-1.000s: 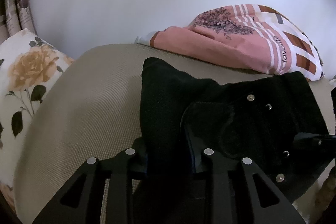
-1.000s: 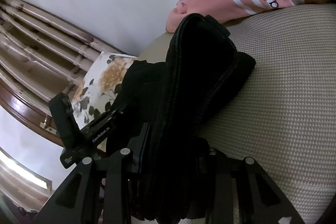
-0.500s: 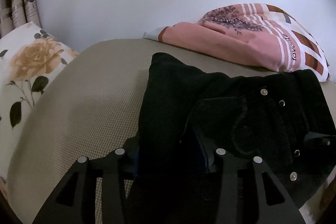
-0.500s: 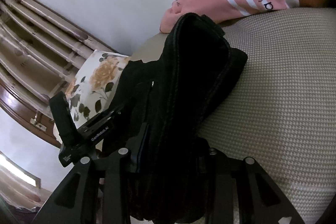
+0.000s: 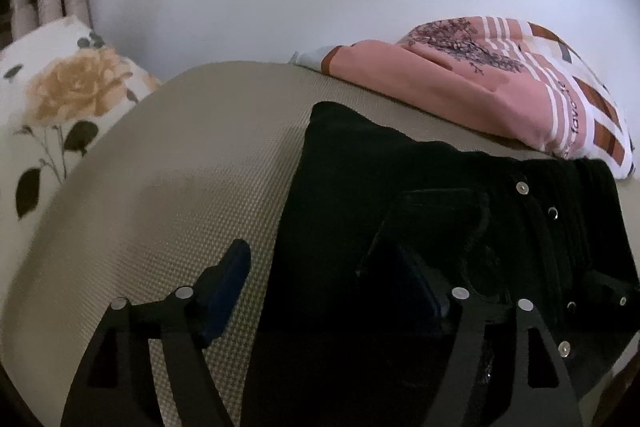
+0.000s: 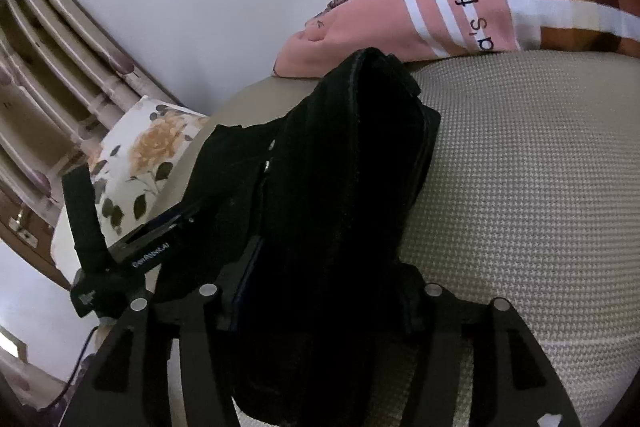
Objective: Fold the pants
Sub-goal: 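Open both tools and release the folded trousers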
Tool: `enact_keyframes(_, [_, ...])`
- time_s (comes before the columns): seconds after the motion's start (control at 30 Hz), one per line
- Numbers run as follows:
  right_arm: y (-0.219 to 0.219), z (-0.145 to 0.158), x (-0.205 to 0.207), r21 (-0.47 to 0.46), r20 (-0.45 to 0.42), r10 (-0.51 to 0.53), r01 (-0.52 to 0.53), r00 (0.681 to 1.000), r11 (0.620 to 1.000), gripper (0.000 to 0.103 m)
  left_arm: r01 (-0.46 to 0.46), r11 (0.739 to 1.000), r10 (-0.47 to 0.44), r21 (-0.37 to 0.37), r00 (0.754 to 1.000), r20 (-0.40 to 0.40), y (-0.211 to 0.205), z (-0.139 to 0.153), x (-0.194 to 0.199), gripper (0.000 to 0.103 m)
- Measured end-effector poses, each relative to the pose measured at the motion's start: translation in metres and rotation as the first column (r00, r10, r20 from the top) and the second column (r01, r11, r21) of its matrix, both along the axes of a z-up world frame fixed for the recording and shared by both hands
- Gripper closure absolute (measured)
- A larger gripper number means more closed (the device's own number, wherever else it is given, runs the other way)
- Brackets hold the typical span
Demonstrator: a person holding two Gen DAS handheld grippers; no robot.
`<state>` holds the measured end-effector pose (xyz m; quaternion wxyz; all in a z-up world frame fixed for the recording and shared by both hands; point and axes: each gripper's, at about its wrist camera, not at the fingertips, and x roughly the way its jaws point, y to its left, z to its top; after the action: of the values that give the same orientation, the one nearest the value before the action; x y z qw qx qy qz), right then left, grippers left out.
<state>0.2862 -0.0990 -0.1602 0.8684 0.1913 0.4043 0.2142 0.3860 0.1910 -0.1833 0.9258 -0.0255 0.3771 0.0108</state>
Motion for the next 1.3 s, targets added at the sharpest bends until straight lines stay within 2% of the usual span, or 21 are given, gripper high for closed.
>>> enact_keyframes(0.2, [-0.004, -0.001, -0.002, -0.001, 0.006, -0.029, 0.029, 1.000, 1.000, 0.036, -0.006, 1.000, 0.006, 0.014, 1.000, 0.012, -0.002, 0.001, -0.002, 0.026])
enact_keyframes(0.37, [0.002, 0.002, -0.006, -0.057, 0.032, -0.062, 0.063, 0.998, 0.996, 0.027, -0.014, 1.000, 0.013, 0.027, 0.999, 0.032, -0.002, 0.003, -0.005, 0.026])
enact_keyframes(0.5, [0.010, 0.009, -0.014, -0.120, 0.092, -0.075, 0.086, 0.993, 0.989, 0.023, -0.027, 0.999, 0.025, 0.035, 0.998, 0.049, -0.001, 0.005, -0.007, 0.026])
enact_keyframes(0.57, [0.015, 0.014, -0.021, -0.150, 0.145, -0.076, 0.098, 0.986, 0.984, 0.017, -0.035, 0.999, 0.032, 0.041, 0.998, 0.055, -0.001, 0.006, -0.008, 0.025])
enact_keyframes(0.73, [0.026, 0.022, -0.032, -0.217, 0.226, -0.071, 0.121, 0.971, 0.969, 0.008, -0.051, 0.997, 0.047, 0.056, 0.996, 0.081, -0.003, 0.009, -0.011, 0.023])
enact_keyframes(1.17, [0.044, 0.028, -0.045, -0.315, 0.308, -0.038, 0.140, 0.951, 0.939, 0.002, -0.070, 0.994, 0.056, 0.089, 0.988, 0.145, -0.006, 0.017, -0.020, 0.014])
enact_keyframes(1.3, [0.044, 0.029, -0.047, -0.320, 0.320, -0.040, 0.148, 0.947, 0.936, 0.001, -0.071, 0.992, 0.054, 0.104, 0.986, 0.161, -0.009, 0.019, -0.021, 0.011])
